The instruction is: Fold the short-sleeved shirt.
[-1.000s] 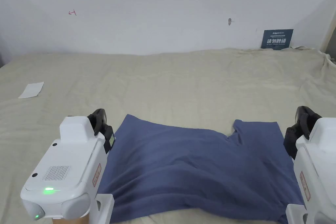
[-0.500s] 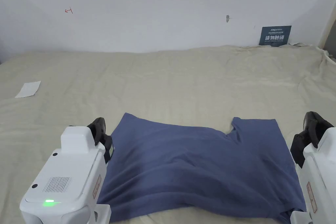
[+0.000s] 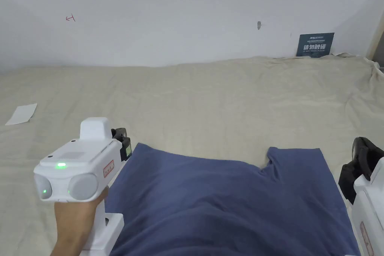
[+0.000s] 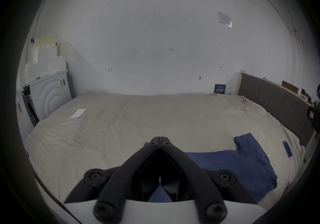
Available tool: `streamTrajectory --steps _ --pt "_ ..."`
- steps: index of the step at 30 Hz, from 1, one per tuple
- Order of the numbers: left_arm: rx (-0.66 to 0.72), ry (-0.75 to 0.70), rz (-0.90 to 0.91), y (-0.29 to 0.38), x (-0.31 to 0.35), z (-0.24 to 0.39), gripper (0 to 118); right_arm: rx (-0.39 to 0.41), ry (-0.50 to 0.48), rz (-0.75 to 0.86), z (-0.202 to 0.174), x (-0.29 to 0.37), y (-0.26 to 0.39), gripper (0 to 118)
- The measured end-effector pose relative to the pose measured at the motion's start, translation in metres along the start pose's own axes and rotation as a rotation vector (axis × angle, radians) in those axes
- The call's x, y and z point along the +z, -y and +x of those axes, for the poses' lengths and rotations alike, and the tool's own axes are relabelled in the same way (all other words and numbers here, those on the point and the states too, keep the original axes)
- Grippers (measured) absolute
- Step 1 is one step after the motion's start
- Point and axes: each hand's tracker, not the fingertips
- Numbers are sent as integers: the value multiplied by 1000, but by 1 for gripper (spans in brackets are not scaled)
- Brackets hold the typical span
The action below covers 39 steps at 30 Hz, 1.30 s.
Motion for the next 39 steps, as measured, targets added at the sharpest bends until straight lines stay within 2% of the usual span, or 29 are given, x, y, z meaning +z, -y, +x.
streamTrajectory --steps 5,7,13,17,18,22,23,24,29,30,31,32,33,38,39 --pt "46 40 -147 -22 -81 -18 0 13 2 -20 -6 -27 6 0" --pt "24 35 -188 -24 -112 -23 0 22 3 -31 -9 -39 9 0" --pt "-48 31 -371 -11 -198 -33 0 29 3 -65 -16 -67 21 0" --pt "-1 48 -492 4 -244 -43 5 34 5 -88 -20 -81 29 0" --pt "10 47 -530 8 -255 -46 12 36 6 -96 -20 -85 32 0" --pt "7 20 -582 23 -277 -50 86 44 2 -123 -22 -94 43 0" --pt "3 12 -591 27 -281 -50 94 47 0 -131 -23 -96 45 0" --pt "-1 5 -597 30 -283 -50 96 50 -1 -136 -23 -97 48 0" --pt "-38 -6 -628 43 -292 -46 95 50 -3 -166 -23 -99 56 0" --pt "-46 -6 -633 45 -293 -45 91 50 -1 -170 -23 -99 57 0" --pt "-47 -7 -644 47 -293 -41 74 51 -1 -173 -22 -99 58 0" --pt "-39 7 -662 48 -293 -41 63 52 0 -176 -22 -99 58 0" --pt "-41 4 -655 48 -291 -39 61 52 2 -176 -20 -98 58 0" --pt "-83 7 -635 43 -282 -30 4 41 3 -181 -16 -100 56 0" --pt "-74 28 -638 41 -281 -30 3 37 2 -185 -14 -101 55 0"
